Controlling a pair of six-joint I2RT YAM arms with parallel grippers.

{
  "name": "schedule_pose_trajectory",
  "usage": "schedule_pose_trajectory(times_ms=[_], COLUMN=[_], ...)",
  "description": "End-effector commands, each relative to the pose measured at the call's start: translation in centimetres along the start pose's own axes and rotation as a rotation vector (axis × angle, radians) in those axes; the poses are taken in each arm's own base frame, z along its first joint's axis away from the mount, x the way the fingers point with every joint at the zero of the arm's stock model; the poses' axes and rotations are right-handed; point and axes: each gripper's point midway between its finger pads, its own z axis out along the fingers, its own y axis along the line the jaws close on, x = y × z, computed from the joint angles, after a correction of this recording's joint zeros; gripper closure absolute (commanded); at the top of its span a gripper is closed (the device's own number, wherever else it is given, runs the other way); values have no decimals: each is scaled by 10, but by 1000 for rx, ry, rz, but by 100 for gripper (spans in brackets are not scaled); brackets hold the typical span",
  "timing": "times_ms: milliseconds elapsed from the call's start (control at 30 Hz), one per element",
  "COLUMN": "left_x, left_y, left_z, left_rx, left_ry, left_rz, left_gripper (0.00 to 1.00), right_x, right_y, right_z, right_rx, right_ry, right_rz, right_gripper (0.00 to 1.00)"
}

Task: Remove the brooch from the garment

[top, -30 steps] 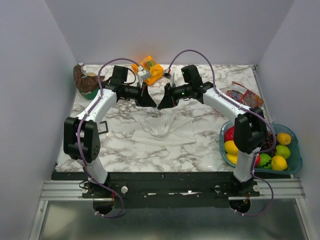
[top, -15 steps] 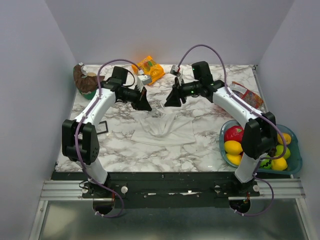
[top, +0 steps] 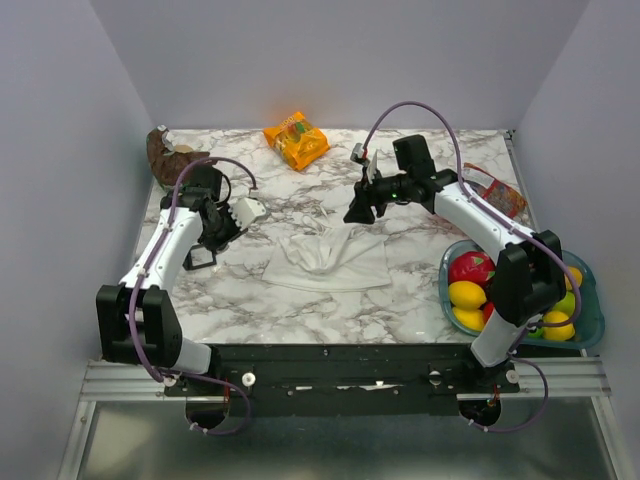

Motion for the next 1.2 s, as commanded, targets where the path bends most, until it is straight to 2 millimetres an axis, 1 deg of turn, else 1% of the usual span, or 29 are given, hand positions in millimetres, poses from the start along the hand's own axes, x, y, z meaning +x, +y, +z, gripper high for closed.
schedule_pose_trajectory(times_ms=[0,33,67,133,200,267,367,500,700,1033,1167], left_x=[55,54,57,56,58,59,64,73,77,85,89], left_y=[36,43,50,62,71,75,77,75,74,71,67], left_z=[5,8,9,18,24,28,35,41,48,66,71], left_rx=[-182,-219,-251,-273,-294,-304,-312,-318,-317,-300,-290], left_ry=[297,300,332,362,399,413,442,482,494,514,519], left_rz=[25,-29,-52,-93,-138,-157,-167,-183,-187,-179,-178], left_gripper=[100,100,100,100,100,100,100,100,100,100,100], right_x=[-3,-2,-3,-3,-4,-4,-7,-5,-1,0,2], right_y=[-5,-5,-5,-3,-4,-5,-6,-8,-8,-10,-11], right_z=[-4,-3,-3,-3,-2,-3,-3,-3,-1,2,2], right_rx=[52,51,47,41,39,45,52,60,51,50,52], right_ry=[5,5,0,-2,-4,-3,-5,1,7,11,16], right_rz=[-31,-25,-22,-17,-15,-18,-24,-23,-10,-10,-11], right_gripper=[42,42,42,42,42,41,41,41,41,41,41])
